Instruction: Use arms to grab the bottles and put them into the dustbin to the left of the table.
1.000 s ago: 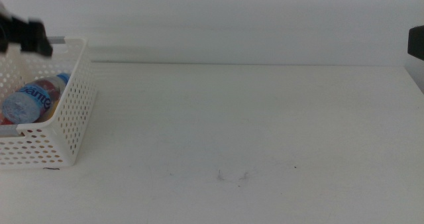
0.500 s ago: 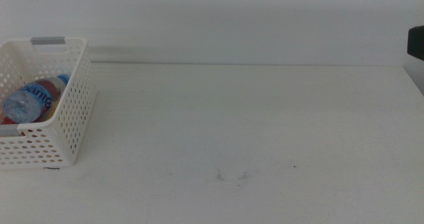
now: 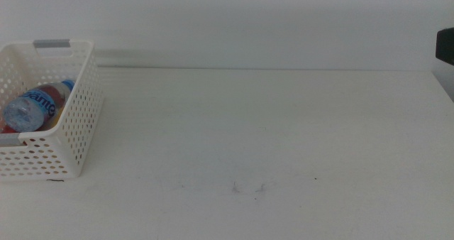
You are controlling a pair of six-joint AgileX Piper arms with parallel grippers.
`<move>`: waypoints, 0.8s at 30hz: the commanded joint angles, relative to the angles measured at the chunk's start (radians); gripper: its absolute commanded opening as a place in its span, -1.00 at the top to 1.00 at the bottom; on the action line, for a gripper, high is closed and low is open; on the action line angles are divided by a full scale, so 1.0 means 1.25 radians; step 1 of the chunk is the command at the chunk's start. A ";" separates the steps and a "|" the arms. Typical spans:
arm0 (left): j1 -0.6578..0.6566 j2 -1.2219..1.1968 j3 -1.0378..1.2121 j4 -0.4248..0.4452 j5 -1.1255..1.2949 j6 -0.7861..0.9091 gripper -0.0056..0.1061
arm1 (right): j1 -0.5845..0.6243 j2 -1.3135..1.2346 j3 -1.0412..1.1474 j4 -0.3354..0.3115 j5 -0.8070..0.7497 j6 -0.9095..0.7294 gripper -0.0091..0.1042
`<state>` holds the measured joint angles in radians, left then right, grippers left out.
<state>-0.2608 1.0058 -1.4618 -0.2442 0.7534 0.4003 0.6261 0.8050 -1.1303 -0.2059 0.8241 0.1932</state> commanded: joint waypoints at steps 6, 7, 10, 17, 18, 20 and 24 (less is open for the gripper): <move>-0.005 -0.003 0.002 0.000 -0.020 -0.009 -0.78 | 0.000 -0.001 -0.005 -0.004 -0.008 -0.001 -0.47; -0.005 0.000 0.002 0.000 -0.020 -0.009 -0.78 | 0.000 -0.001 -0.005 -0.004 -0.008 -0.001 -0.47; 0.007 -0.022 0.078 -0.001 -0.117 -0.010 -0.78 | -0.004 -0.023 0.072 -0.058 -0.048 -0.001 -0.47; 0.092 -0.241 0.537 0.026 -0.400 -0.010 -0.78 | -0.131 -0.160 0.310 0.047 -0.142 -0.001 -0.47; 0.105 -0.283 0.602 0.034 -0.405 -0.010 -0.78 | -0.163 -0.182 0.342 0.051 -0.182 -0.001 -0.47; 0.121 -0.369 0.704 0.036 -0.403 -0.010 -0.78 | -0.235 -0.241 0.420 0.063 -0.284 -0.001 -0.47; 0.128 -0.516 0.871 0.000 -0.403 -0.010 -0.78 | -0.360 -0.365 0.564 0.125 -0.348 -0.001 -0.47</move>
<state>-0.1066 0.4208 -0.4419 -0.2189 0.2748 0.3967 0.2235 0.3934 -0.4930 -0.0846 0.4311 0.1932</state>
